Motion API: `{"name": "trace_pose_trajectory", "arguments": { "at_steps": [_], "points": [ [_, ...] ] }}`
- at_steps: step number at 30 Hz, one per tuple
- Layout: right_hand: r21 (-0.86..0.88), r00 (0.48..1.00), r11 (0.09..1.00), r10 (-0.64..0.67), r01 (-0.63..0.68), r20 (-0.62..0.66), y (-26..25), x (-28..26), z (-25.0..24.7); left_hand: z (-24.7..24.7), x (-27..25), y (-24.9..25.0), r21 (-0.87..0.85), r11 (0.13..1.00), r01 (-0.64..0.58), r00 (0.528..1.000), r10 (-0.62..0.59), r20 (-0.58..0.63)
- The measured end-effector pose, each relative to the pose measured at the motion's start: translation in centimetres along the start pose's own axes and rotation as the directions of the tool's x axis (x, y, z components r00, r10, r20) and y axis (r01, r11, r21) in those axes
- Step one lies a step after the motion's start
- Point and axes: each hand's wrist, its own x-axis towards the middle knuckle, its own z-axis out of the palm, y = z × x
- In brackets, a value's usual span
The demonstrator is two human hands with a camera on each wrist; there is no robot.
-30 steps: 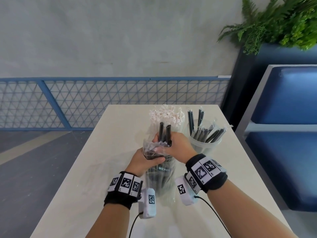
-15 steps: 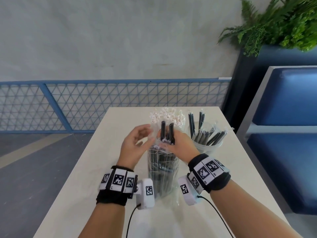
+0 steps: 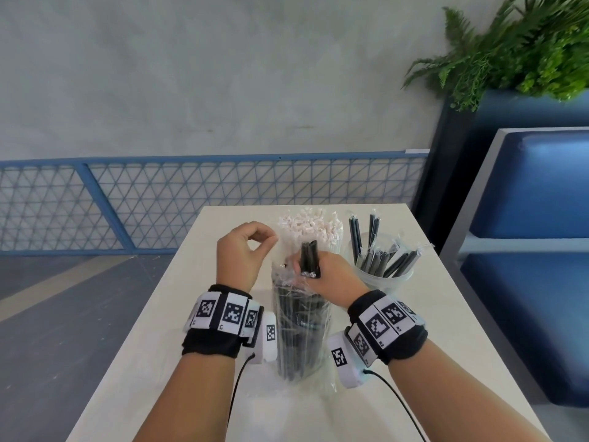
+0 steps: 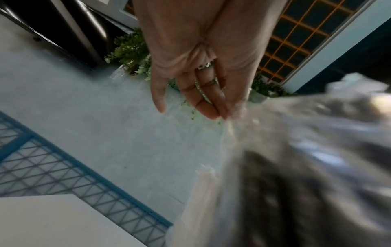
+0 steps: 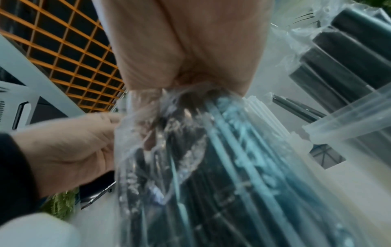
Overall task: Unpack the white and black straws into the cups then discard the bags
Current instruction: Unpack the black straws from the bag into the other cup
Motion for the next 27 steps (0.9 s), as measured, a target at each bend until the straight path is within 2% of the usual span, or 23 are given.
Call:
{"name": "trace_pose_trajectory", "arguments": {
  "at_steps": [2, 5, 8, 10, 12, 14, 15, 18, 19, 21, 22, 23, 24, 25, 26, 27],
  "points": [
    [-0.002, 1.0, 1.0, 0.004, -0.004, 0.02, -0.1, -0.1, 0.0, -0.3, 0.3, -0.8, 0.008, 0.999, 0.039, 0.999, -0.039, -0.015],
    [-0.033, 1.0, 0.999, 0.001, -0.001, 0.004, -0.3, -0.2, -0.4, -0.6, 0.4, -1.0, -0.1, 0.978, 0.184, 0.981, -0.176, 0.079],
    [-0.06, 1.0, 0.998, -0.012, 0.012, -0.005, -0.5, -0.4, -0.6, -1.4, 0.7, -0.4, -0.293, 0.86, 0.418, 0.899, -0.347, 0.266],
    [-0.054, 1.0, 0.998, -0.026, 0.025, -0.006, -0.6, -0.5, -0.6, -2.1, 1.1, -0.2, -0.325, 0.786, 0.525, 0.828, -0.385, 0.407],
    [-0.075, 1.0, 0.997, -0.03, 0.03, -0.001, -0.8, -0.7, -0.6, -2.5, 1.3, -0.2, -0.304, 0.772, 0.559, 0.788, -0.38, 0.484],
    [-0.113, 1.0, 0.993, -0.029, 0.03, 0.008, -1.0, -0.7, -0.5, -2.5, 1.1, -0.3, -0.291, 0.77, 0.568, 0.772, -0.376, 0.512],
    [-0.113, 1.0, 0.993, -0.025, 0.026, 0.006, -1.1, -0.8, -0.5, -2.6, 0.9, -0.6, -0.33, 0.74, 0.586, 0.766, -0.373, 0.524],
    [-0.099, 1.0, 0.995, -0.014, 0.013, -0.002, -1.2, -1.0, -0.8, -2.9, 0.3, -1.3, -0.58, 0.528, 0.621, 0.782, -0.368, 0.502],
    [-0.104, 1.0, 0.994, -0.019, 0.019, -0.003, -1.2, -1.1, -0.8, -3.0, 0.0, -1.8, -0.602, 0.527, 0.599, 0.8, -0.383, 0.462],
    [-0.106, 0.999, 0.994, -0.032, 0.032, -0.003, -1.2, -1.2, -1.0, -2.9, -1.5, -2.8, -0.473, 0.705, 0.529, 0.84, -0.354, 0.411],
    [-0.114, 0.999, 0.993, -0.036, 0.037, 0.005, -1.2, -1.2, -1.0, -2.5, -2.6, -3.1, -0.348, 0.798, 0.492, 0.832, -0.314, 0.457],
    [-0.123, 0.999, 0.991, -0.049, 0.051, 0.023, -1.2, -1.2, -1.0, -1.8, -3.9, -3.3, -0.229, 0.856, 0.464, 0.795, -0.288, 0.534],
    [-0.13, 0.996, 0.988, -0.073, 0.079, 0.052, -1.2, -1.1, -0.9, -0.9, -5.1, -3.4, -0.156, 0.883, 0.443, 0.748, -0.268, 0.607],
    [-0.136, 0.991, 0.985, -0.098, 0.11, 0.094, -1.1, -1.0, -0.7, 0.1, -6.1, -3.5, -0.158, 0.887, 0.434, 0.72, -0.236, 0.652],
    [-0.148, 0.983, 0.979, -0.12, 0.141, 0.14, -1.1, -0.9, -0.7, 1.2, -6.9, -3.6, -0.212, 0.878, 0.43, 0.726, -0.197, 0.659],
    [-0.159, 0.973, 0.973, -0.138, 0.168, 0.184, -1.2, -0.8, -0.8, 2.2, -7.4, -4.1, -0.264, 0.859, 0.439, 0.753, -0.191, 0.63]
  ]
}}
